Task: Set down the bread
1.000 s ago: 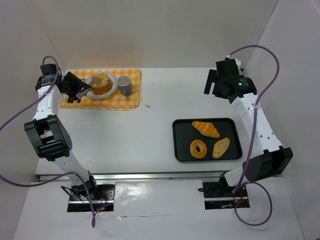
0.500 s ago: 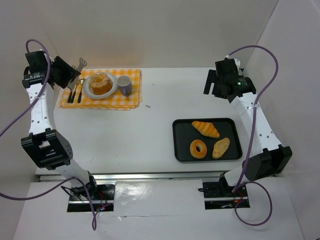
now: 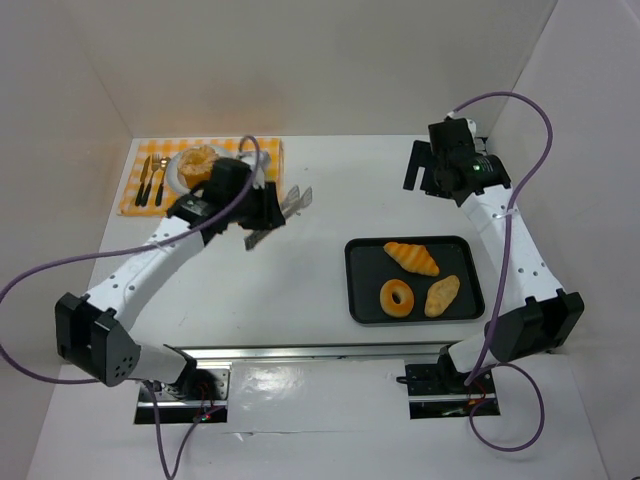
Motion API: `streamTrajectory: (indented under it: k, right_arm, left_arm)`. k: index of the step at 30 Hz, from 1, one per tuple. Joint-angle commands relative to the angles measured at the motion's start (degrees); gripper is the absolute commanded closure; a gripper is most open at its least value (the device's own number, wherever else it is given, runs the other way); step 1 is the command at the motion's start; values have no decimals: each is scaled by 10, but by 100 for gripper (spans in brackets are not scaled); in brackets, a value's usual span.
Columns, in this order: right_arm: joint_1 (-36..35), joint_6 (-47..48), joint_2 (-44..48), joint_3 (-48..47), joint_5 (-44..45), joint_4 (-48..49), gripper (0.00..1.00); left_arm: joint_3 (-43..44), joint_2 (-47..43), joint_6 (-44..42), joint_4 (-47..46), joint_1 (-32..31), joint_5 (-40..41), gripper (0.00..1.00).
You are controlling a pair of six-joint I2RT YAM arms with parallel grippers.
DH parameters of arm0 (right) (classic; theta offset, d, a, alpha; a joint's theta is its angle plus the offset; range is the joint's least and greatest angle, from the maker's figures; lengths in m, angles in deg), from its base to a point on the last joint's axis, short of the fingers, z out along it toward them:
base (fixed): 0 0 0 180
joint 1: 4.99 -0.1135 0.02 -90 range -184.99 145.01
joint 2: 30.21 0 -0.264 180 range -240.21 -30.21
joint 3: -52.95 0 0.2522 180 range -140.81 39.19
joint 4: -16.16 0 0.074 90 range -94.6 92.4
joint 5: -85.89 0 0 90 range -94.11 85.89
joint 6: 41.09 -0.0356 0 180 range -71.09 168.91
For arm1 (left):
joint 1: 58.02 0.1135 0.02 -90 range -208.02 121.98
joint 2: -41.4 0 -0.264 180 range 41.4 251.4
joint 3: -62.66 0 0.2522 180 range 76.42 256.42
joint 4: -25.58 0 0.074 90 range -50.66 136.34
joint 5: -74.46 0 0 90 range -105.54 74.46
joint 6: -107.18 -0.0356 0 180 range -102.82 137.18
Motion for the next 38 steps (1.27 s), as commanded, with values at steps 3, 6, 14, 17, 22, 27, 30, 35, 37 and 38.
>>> streamTrajectory:
  k: [3, 6, 14, 17, 22, 27, 30, 35, 37, 38]
  right_arm:
    - [-6, 0, 18, 11, -3, -10, 0]
    - [-6, 0, 18, 11, -8, -24, 0]
    - [-6, -11, 29, 41, -2, -14, 0]
    - [-6, -17, 22, 46, -7, -8, 0]
    - [-6, -29, 2, 40, -2, 3, 0]
    - [-6, -50, 2, 40, 24, 3, 0]
    - [-6, -50, 2, 46, 31, 3, 0]
    - [-6, -62, -4, 63, 51, 3, 0]
    - [-6, -69, -9, 64, 51, -3, 0]
    - [-6, -69, -9, 72, 51, 2, 0]
  left_arm:
    - [-151, -19, 19, -151, -128, 155, 49]
    - [-172, 1, 24, -156, -164, 224, 49]
    - [-158, 82, 6, -127, -195, 276, 25]
    - [-153, 107, 0, -127, -195, 282, 11]
    - [-107, 143, -12, -99, -195, 282, 1]
    - [8, 122, -23, -13, -189, 294, 1]
    - [59, 104, -23, 47, -170, 287, 1]
    - [87, 47, -12, 68, -120, 206, 1]
    - [82, 32, 4, 68, -99, 173, 1]
    - [74, 25, 4, 61, -93, 163, 1]
